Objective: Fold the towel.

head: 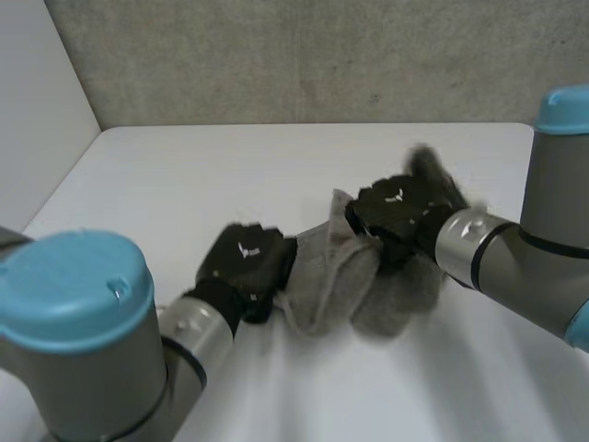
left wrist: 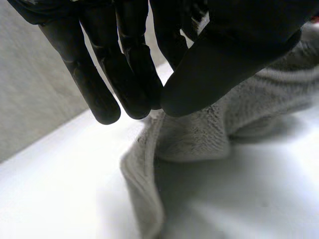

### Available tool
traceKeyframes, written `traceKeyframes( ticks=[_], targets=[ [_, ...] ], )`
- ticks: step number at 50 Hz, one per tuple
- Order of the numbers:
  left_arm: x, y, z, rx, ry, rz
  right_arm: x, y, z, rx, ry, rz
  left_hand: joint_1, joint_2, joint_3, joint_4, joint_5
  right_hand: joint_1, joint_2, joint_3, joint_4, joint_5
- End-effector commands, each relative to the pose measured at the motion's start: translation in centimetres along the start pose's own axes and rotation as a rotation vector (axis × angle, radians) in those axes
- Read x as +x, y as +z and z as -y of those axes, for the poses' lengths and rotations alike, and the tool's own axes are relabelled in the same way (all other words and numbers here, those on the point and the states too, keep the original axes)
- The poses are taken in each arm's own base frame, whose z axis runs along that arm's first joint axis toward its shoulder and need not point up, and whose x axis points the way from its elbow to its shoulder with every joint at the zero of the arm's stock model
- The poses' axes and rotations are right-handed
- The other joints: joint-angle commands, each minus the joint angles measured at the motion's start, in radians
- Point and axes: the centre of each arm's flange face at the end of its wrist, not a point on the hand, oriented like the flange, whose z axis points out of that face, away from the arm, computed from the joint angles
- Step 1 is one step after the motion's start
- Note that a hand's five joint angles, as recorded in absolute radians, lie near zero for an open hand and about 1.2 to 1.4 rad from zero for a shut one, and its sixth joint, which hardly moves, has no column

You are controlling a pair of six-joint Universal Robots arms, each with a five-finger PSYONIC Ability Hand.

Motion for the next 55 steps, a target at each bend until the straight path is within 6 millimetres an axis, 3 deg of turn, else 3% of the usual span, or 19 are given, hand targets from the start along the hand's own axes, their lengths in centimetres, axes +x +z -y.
traceKeyframes(
  ticks=[1, 23, 26, 27, 28, 29, 32, 36, 38, 39, 40, 41, 42, 43, 44, 46, 50, 52, 55],
  targets=[
    [0.1, -0.7, -0.6, -0.02, 0.009, -0.007, -0.1, 0.0, -2.2, -0.06, 0.033, 0.013, 0.2, 0.179, 0.18, 0.179, 0.183, 0.124, 0.018, 0.033, 0.035, 0.029],
    [-1.3, 0.0, -2.5, -0.078, -0.004, 0.037, 0.8, 0.6, -5.4, -0.144, 0.094, 0.005, 0.2, 0.179, 0.18, 0.179, 0.183, -0.099, -0.205, -0.191, -0.188, -0.194],
    [-1.7, 0.6, -2.6, -0.082, -0.006, 0.045, 0.6, 1.0, -5.9, -0.148, 0.104, 0.033, 0.2, 0.179, 0.18, 0.179, 0.183, 0.066, -0.041, -0.026, -0.024, -0.03],
    [-1.8, 1.0, -2.8, -0.083, -0.006, 0.051, 0.5, 1.3, -6.0, -0.141, 0.104, 0.052, 0.2, 0.179, 0.18, 0.179, 0.183, 0.426, 0.32, 0.334, 0.336, 0.331],
    [-1.8, 1.0, -2.8, -0.083, -0.006, 0.051, 0.5, 1.3, -6.0, -0.141, 0.104, 0.052, 0.2, 0.179, 0.18, 0.179, 0.183, 0.43, 0.323, 0.338, 0.34, 0.334],
    [-1.9, 1.6, -2.8, -0.071, -0.006, 0.053, 0.6, 1.5, -5.8, -0.129, 0.101, 0.065, 0.2, 0.179, 0.18, 0.179, 0.183, 0.751, 0.645, 0.659, 0.662, 0.656],
    [-1.8, 3.6, -2.3, -0.019, 0.001, 0.037, 1.4, 2.3, -4.1, -0.058, 0.059, 0.036, 0.2, 0.179, 0.18, 0.179, 0.183, 0.754, 0.648, 0.663, 0.665, 0.659],
    [-2.4, 6.3, 0.3, 0.094, 0.048, 0.042, 3.6, 3.2, -0.7, 0.083, -0.008, -0.053, 0.2, 0.179, 0.18, 0.179, 0.183, 0.754, 0.648, 0.663, 0.665, 0.659],
    [-4.1, 8.4, 5.7, 0.272, 0.118, 0.107, 6.1, 3.6, 4.0, 0.293, -0.107, -0.198, 0.2, 0.179, 0.18, 0.179, 0.183, 0.754, 0.648, 0.663, 0.665, 0.659],
    [-4.2, 8.4, 5.8, 0.273, 0.118, 0.108, 6.1, 3.6, 4.1, 0.295, -0.107, -0.199, 0.2, 0.179, 0.18, 0.179, 0.183, 0.754, 0.648, 0.663, 0.665, 0.659],
    [-5.1, 8.8, 9.0, 0.374, 0.141, 0.147, 7.2, 3.5, 6.3, 0.404, -0.155, -0.284, 0.2, 0.179, 0.18, 0.179, 0.183, 0.754, 0.648, 0.663, 0.665, 0.659],
    [-6.1, 8.7, 12.4, 0.487, 0.153, 0.187, 8.1, 3.1, 8.5, 0.519, -0.205, -0.373, 0.2, 0.179, 0.18, 0.179, 0.183, 0.754, 0.648, 0.663, 0.665, 0.659],
    [-6.1, 8.7, 12.4, 0.488, 0.153, 0.187, 8.1, 3.1, 8.5, 0.52, -0.205, -0.374, 0.2, 0.179, 0.18, 0.179, 0.183, 0.754, 0.648, 0.663, 0.665, 0.659],
    [-6.9, 8.2, 15.8, 0.613, 0.152, 0.226, 8.8, 2.4, 10.3, 0.622, -0.235, -0.452, 0.2, 0.179, 0.18, 0.179, 0.183, 0.754, 0.648, 0.663, 0.665, 0.659],
    [-6.9, 8.1, 15.8, 0.614, 0.152, 0.227, 9.4, 1.1, 12.2, 0.736, -0.261, -0.529, 0.2, 0.179, 0.18, 0.179, 0.183, 0.754, 0.648, 0.663, 0.665, 0.659],
    [-8.5, 6.0, 20.6, 0.815, 0.133, 0.328, 9.6, -0.1, 13.3, 0.81, -0.282, -0.581, 0.2, 0.179, 0.18, 0.179, 0.183, 0.754, 0.648, 0.663, 0.665, 0.659],
    [-9.8, 4.3, 22.5, 0.907, 0.11, 0.411, 9.2, -1.0, 13.5, 0.838, -0.293, -0.593, 0.2, 0.179, 0.18, 0.179, 0.183, 0.754, 0.648, 0.663, 0.665, 0.659],
    [-9.8, 4.1, 22.0, 0.893, 0.105, 0.419, 8.5, -0.7, 12.1, 0.752, -0.27, -0.545, 0.2, 0.179, 0.18, 0.179, 0.183, 0.754, 0.648, 0.663, 0.665, 0.659],
    [-9.1, 5.0, 18.5, 0.77, 0.111, 0.388, 8.0, -0.4, 11.0, 0.684, -0.25, -0.504, 0.2, 0.179, 0.18, 0.179, 0.183, 0.754, 0.648, 0.663, 0.665, 0.659]
  ],
)
